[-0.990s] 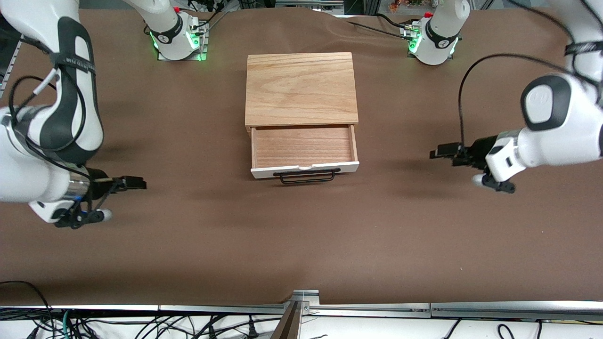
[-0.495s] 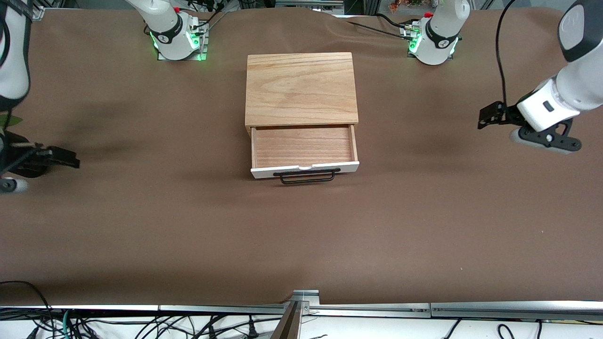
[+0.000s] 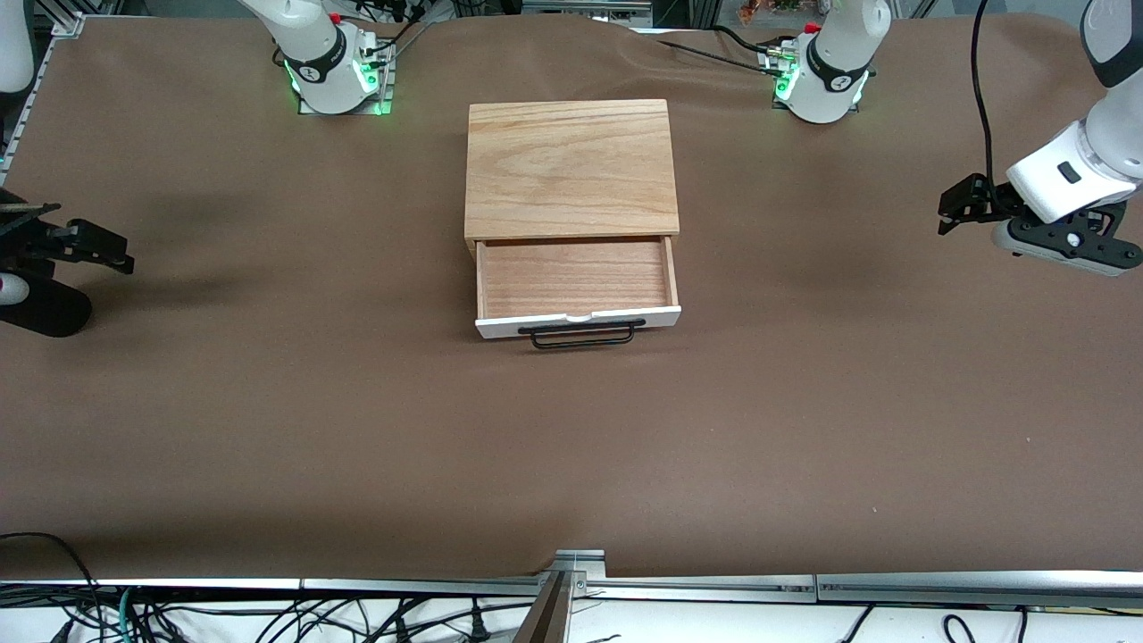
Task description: Pull top drawer with both arms simultaneously
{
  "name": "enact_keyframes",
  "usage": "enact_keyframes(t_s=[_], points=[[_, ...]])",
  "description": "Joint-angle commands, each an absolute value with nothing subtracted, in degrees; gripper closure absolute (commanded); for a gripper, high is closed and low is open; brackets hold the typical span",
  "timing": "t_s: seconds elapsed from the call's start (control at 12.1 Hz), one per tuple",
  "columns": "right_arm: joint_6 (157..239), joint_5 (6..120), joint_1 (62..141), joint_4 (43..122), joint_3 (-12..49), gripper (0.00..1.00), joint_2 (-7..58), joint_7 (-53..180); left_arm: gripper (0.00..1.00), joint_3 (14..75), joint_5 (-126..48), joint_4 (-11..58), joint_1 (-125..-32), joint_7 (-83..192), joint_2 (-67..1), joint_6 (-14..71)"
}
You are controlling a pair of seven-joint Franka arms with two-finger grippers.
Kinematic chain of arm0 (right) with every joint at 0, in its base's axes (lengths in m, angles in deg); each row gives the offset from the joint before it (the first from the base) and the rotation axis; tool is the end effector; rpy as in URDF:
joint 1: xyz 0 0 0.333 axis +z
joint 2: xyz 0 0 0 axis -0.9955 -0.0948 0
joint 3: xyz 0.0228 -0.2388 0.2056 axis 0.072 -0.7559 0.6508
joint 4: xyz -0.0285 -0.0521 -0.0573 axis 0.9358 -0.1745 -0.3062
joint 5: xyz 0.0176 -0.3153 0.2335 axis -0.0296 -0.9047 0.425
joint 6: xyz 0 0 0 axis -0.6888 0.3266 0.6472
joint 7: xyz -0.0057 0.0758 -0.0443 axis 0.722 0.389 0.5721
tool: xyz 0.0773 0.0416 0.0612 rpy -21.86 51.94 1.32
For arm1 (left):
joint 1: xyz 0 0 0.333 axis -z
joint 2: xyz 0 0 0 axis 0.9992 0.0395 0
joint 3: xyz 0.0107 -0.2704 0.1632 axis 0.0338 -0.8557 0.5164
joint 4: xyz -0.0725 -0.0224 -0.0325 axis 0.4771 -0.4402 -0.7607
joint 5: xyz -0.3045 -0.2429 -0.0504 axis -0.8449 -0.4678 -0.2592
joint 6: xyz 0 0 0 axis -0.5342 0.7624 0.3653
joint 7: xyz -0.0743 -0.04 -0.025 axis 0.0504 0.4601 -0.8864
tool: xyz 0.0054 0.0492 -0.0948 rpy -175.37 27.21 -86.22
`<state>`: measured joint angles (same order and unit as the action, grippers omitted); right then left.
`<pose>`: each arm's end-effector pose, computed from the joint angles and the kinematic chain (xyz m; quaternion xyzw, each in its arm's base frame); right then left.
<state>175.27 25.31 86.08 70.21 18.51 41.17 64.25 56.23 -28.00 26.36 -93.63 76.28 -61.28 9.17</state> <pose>0.5990 -0.0365 0.5722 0.9997 0.0037 -0.0205 0.0101 0.5449 -0.0032 0.5541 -0.9898 0.1395 0.0254 0.0142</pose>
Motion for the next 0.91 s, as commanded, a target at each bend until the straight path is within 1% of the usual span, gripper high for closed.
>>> enact_keyframes(t_s=[0.0, 0.08, 0.25, 0.41, 0.49, 0.82], points=[[175.33, 24.72, 83.42, 75.85, 22.82, 0.00, 47.37, 69.85, 0.00, 55.89, -27.01, 22.31, -93.28, 65.92, -61.90, 4.36], [175.42, 24.90, 83.33, 76.63, 23.08, 0.00, 47.64, 70.02, 0.00, 55.45, -27.01, 20.11, -93.01, 62.21, -61.38, 1.99], [177.43, 24.73, 82.28, 77.96, 23.17, 0.00, 48.17, 69.50, 0.00, 55.27, -27.10, 19.30, -92.66, 60.42, -60.32, 1.61], [177.53, 24.64, 81.66, 78.05, 23.17, 0.00, 48.43, 68.62, 0.00, 55.18, -27.19, 19.04, -91.79, 56.92, -59.44, 0.30], [177.27, 24.73, 81.66, 78.05, 23.17, 0.00, 48.17, 68.53, 0.00, 55.27, -27.10, 17.38, -91.69, 56.29, -59.18, -0.40], [176.30, 24.73, 81.66, 75.41, 22.64, 0.00, 46.24, 68.09, 0.00, 55.45, -27.19, 16.93, -91.87, 55.93, -59.18, -0.68]])
